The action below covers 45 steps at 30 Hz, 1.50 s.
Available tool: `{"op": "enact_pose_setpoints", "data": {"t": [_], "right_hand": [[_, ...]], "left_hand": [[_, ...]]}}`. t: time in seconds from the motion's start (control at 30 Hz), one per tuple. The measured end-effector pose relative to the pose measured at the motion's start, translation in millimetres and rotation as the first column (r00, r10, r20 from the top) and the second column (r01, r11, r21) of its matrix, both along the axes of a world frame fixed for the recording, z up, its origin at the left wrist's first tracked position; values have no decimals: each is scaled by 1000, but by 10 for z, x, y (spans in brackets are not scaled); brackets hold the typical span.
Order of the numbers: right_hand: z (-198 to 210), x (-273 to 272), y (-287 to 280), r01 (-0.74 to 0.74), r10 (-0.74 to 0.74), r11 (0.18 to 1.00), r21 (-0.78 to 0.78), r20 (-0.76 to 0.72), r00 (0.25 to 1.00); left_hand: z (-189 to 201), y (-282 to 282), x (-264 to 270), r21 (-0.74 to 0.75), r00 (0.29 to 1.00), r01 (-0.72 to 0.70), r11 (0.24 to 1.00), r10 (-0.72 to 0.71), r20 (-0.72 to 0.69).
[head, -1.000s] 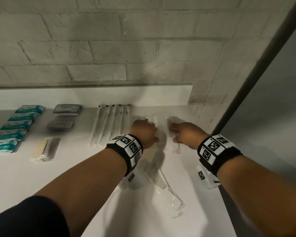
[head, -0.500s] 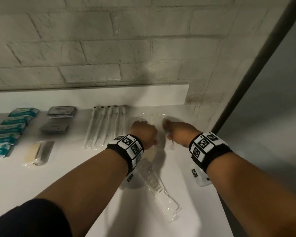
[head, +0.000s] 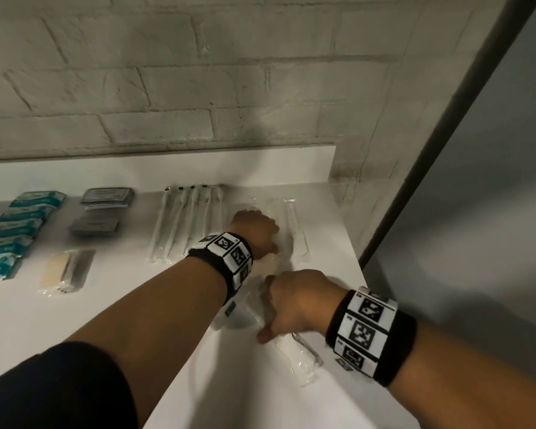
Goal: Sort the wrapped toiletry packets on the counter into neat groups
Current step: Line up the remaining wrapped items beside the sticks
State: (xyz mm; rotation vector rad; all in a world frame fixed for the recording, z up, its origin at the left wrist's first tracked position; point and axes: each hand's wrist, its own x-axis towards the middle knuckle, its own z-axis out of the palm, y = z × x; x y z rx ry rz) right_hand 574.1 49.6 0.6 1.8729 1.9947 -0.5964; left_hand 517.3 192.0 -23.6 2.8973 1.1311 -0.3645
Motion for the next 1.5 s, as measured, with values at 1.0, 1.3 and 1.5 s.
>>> {"op": "enact_pose_setpoints", "data": {"t": [1.0,1.3,1.5], "right_hand": [[-115,1114,667,374,-361,910,179,-105,927],[-148,1213,649,395,-375,906,155,-142,916],[-132,1164,655,400,-387,904,153,-110,916]], "left_hand": [[-32,-100,201,117,991,129,985,-133,28],[-77,-115,311,-19,998,58,998,-59,-19],[-54,-119,303,-35,997,72,997,-73,-30]]}}
